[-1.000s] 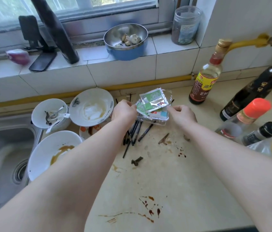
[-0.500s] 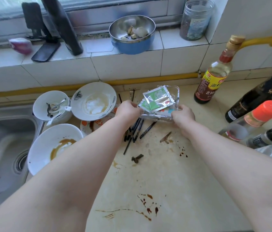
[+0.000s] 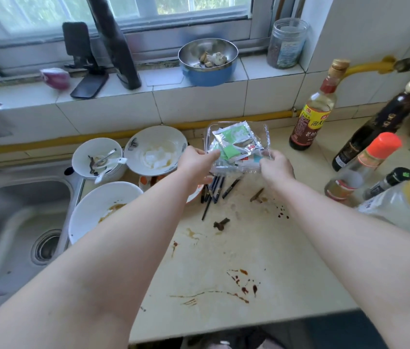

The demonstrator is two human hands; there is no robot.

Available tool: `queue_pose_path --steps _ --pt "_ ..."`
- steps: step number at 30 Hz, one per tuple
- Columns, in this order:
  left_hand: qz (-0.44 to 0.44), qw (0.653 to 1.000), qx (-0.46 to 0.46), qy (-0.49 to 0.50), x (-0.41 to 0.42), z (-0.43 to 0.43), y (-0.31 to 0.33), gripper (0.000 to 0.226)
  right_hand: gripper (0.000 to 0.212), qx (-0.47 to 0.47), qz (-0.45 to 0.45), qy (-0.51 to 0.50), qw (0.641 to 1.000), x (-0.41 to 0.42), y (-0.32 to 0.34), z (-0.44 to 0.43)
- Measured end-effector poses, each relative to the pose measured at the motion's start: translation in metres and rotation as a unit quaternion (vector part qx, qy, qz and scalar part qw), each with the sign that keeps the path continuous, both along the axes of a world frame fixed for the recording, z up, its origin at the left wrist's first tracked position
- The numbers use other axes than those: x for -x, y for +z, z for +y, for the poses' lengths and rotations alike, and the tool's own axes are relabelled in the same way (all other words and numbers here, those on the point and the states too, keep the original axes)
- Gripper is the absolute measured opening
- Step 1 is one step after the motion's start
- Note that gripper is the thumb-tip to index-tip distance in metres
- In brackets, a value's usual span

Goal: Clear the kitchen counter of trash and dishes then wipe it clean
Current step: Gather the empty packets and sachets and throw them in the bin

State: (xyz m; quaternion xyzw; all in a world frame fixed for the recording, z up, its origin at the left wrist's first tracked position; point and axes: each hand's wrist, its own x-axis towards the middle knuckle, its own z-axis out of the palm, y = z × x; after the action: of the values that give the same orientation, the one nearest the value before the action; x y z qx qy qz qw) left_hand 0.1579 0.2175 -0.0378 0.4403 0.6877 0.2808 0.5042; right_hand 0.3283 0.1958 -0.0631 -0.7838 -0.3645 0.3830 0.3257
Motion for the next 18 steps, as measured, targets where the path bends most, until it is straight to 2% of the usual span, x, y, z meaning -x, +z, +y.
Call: queue_pose_path --steps 5,9,15,18 --pt "-0.006 0.999 -0.01 -0.03 0.02 -0.023 -0.003 0.036 0.045 -0.02 0.019 -0.04 0.999 0.029 0.002 -0.037" --pt "0.027 0.997 -0.009 -0.07 0.036 -0.053 -0.007 0.025 0.037 -0.029 0.071 -0.068 0.995 0.048 -0.009 -0.072" --pt "0.057 0.995 -0.037 -0.071 0.062 -0.105 -0.019 0.015 0.037 -0.008 0.054 -0.03 0.998 0.063 -0.024 -0.125" --pt "0.061 0.995 -0.056 -0.06 0.078 -0.133 -0.024 0.017 0.034 -0.004 0.049 0.004 0.999 0.072 -0.027 -0.15"
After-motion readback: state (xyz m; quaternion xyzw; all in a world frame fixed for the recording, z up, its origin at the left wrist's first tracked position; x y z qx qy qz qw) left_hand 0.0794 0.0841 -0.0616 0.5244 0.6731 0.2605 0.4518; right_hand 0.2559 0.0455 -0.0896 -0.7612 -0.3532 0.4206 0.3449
